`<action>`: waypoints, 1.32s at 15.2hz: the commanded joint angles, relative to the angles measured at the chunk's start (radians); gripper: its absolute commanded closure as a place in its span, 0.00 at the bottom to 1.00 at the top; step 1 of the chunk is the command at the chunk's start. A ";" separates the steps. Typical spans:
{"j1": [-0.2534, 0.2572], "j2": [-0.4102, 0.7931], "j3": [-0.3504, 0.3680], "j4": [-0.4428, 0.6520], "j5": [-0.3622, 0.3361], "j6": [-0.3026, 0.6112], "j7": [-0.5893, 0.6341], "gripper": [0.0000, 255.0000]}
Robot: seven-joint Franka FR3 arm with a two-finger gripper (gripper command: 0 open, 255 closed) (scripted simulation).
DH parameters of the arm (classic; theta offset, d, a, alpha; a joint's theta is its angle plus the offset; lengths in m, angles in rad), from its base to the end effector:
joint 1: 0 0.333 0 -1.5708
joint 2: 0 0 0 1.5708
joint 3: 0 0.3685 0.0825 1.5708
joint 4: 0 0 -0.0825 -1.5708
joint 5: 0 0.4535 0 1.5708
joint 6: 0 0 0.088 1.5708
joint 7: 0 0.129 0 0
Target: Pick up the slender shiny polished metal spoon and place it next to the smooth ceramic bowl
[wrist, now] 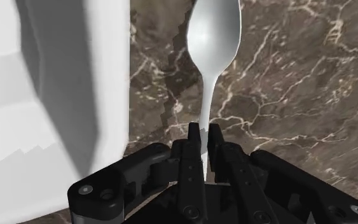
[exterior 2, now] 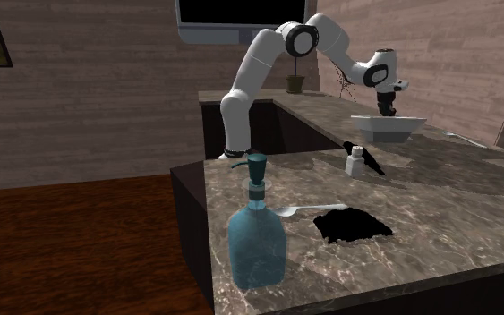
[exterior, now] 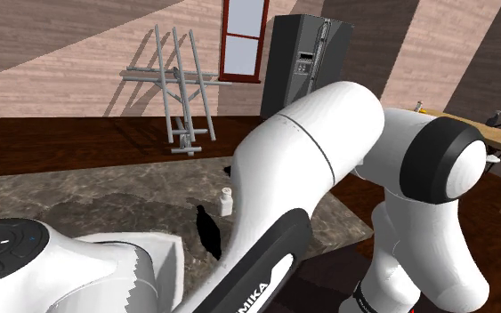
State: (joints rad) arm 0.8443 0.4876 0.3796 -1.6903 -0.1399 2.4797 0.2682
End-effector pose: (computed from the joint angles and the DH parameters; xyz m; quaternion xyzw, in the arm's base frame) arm 0.3024 0.7268 0.3550 -0.8689 -0.4643 -0.1029 0.1374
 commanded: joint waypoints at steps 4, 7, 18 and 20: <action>-0.004 0.007 -0.010 -0.014 0.001 -0.069 0.001 1.00; -0.004 0.007 -0.010 -0.014 0.001 -0.069 0.001 1.00; -0.032 -0.085 0.012 -0.024 0.040 -0.148 -0.022 0.00; -0.032 -0.085 0.012 -0.024 0.040 -0.148 -0.022 0.00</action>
State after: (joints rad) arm 0.8133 0.4056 0.3911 -1.7146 -0.1015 2.3357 0.2470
